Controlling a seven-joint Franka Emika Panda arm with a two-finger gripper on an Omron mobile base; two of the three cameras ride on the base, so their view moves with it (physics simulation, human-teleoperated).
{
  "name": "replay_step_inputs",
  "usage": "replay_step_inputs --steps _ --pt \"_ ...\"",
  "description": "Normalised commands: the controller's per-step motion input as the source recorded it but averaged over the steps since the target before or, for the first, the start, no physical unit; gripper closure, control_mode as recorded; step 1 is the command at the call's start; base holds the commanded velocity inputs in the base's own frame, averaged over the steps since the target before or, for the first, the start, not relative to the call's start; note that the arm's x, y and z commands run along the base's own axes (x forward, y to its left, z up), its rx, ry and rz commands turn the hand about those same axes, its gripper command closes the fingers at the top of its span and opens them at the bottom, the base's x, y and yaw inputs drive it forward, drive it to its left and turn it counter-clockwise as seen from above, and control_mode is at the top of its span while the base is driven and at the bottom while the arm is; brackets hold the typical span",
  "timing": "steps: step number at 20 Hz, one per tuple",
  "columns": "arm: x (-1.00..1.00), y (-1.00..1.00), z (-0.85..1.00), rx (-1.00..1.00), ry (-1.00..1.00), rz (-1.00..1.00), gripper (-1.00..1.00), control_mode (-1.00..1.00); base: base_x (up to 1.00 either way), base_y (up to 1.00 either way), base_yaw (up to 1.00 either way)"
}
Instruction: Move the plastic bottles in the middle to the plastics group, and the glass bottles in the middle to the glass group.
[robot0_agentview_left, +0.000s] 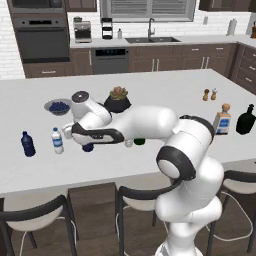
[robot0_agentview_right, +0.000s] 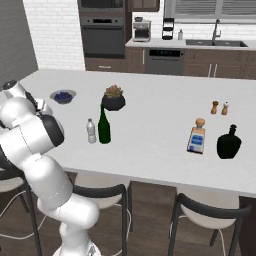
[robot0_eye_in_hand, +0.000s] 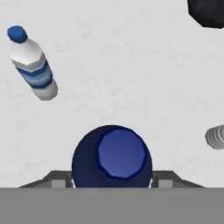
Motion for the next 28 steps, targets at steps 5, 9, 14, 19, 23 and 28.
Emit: replay_step_inputs --steps 5,9,14,19,23,28 --pt "0.00 0.00 -0.08 0.01 0.08 0.06 1.00 -1.00 0.00 0.00 0.00" --pt "0.00 0.02 -0.18 0.01 0.00 0.01 1.00 -1.00 0.00 0.00 0.00" --pt "0.19 0.10 -0.26 0.04 -0.01 0.00 1.00 -1.00 0.00 0.00 0.00" --pt "0.38 0.19 -0.01 0.03 0.00 0.00 1.00 -1.00 0.00 0.00 0.00" --pt "0.40 0.22 0.00 0.00 0.00 0.00 1.00 -1.00 0.00 0.00 0.00" --pt "0.03 0.17 0.00 0.00 0.00 0.00 1.00 -1.00 0.00 0.00 0.00"
